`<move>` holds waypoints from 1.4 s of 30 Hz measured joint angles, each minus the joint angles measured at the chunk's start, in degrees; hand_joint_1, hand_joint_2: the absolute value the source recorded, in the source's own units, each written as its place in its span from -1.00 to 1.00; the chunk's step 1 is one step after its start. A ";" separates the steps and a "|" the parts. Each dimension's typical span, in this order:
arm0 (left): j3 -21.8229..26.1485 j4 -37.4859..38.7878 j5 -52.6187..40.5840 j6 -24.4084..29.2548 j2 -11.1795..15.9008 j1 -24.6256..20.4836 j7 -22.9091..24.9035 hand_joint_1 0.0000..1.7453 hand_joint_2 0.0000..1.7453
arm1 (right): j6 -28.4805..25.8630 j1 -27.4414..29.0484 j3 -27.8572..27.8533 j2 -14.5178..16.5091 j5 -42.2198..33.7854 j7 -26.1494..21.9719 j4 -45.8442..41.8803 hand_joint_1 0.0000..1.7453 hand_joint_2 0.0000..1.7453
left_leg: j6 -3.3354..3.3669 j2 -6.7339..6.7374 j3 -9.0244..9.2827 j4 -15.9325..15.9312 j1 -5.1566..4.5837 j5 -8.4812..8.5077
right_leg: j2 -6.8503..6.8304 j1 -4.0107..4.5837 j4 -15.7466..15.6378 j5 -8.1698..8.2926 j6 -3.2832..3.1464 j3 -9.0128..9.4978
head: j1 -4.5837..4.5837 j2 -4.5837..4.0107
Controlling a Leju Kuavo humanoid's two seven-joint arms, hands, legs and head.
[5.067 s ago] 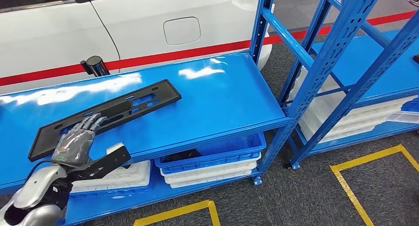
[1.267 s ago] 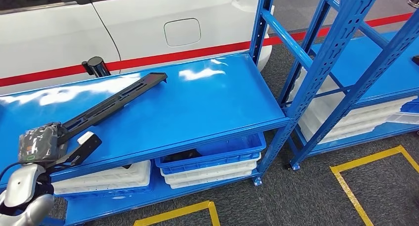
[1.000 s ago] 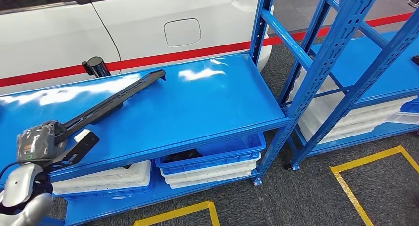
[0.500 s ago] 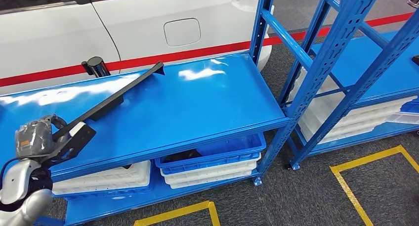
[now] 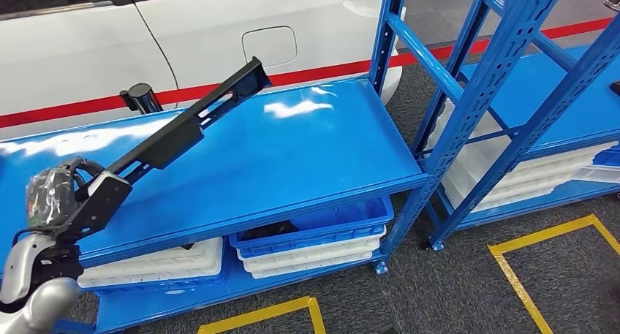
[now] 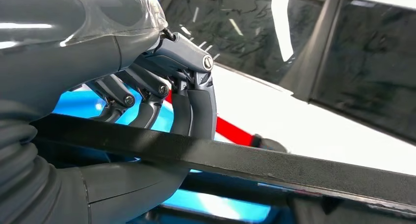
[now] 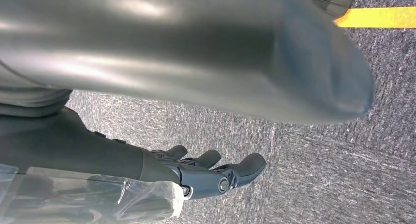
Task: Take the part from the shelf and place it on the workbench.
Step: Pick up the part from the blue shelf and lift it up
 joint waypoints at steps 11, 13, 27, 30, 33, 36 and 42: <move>1.31 -7.14 8.08 8.96 -1.31 0.31 -4.96 1.00 1.00 | -0.93 0.28 0.00 0.01 -0.27 -0.11 0.00 -1.00 -1.00 | 0.12 0.00 -0.10 0.08 -0.07 -0.08 | -0.01 -0.08 -0.01 0.01 0.08 -0.04 | 0.00 0.00; 2.04 -8.98 8.63 10.81 -1.71 0.62 -6.22 1.00 1.00 | -1.10 0.40 0.00 0.01 -0.30 -0.13 0.00 -1.00 -1.00 | 0.22 0.00 -0.10 0.12 -0.12 -0.15 | -0.01 -0.14 -0.01 -0.01 0.15 -0.03 | 0.00 0.00; 6.18 -17.37 8.62 11.92 -7.14 3.97 -13.43 1.00 1.00 | -1.57 0.97 0.00 0.09 -0.77 -0.15 0.00 -1.00 -1.00 | 1.66 0.61 0.09 -0.39 0.04 0.77 | -0.23 -1.20 18.00 -10.16 2.04 -6.61 | 0.25 0.00; 6.73 -17.63 9.05 11.92 -8.93 4.64 -15.14 1.00 1.00 | -1.66 0.92 0.00 0.11 -0.81 -0.13 0.00 -1.00 -1.00 | 1.33 0.66 0.04 -0.26 0.21 0.93 | -0.38 -1.76 11.83 -6.58 2.29 -2.22 | 0.25 0.00; 7.29 -18.11 9.56 11.93 -10.51 5.01 -16.75 1.00 1.00 | -1.81 0.68 0.00 0.18 -0.85 -0.14 0.00 -1.00 -1.00 | 0.38 0.61 -0.08 -0.18 0.26 1.30 | -0.41 -1.58 1.40 -3.42 1.90 3.70 | 0.20 0.00; 7.97 -18.37 9.95 11.94 -11.77 5.71 -17.54 1.00 1.00 | -1.99 0.56 0.00 0.17 -0.96 -0.10 0.00 -1.00 -1.00 | -1.00 0.56 -0.37 -0.39 0.54 1.86 | -0.25 -1.16 0.34 -2.67 0.56 3.49 | 0.06 0.00; 9.95 -18.39 9.91 11.94 -13.73 7.50 -18.97 1.00 1.00 | -2.17 0.70 -0.01 0.13 -1.19 -0.07 0.00 -1.00 -1.00 | -2.08 0.50 -6.79 17.27 0.94 -10.12 | -0.41 -1.18 0.02 0.24 -1.17 -0.03 | -0.31 0.00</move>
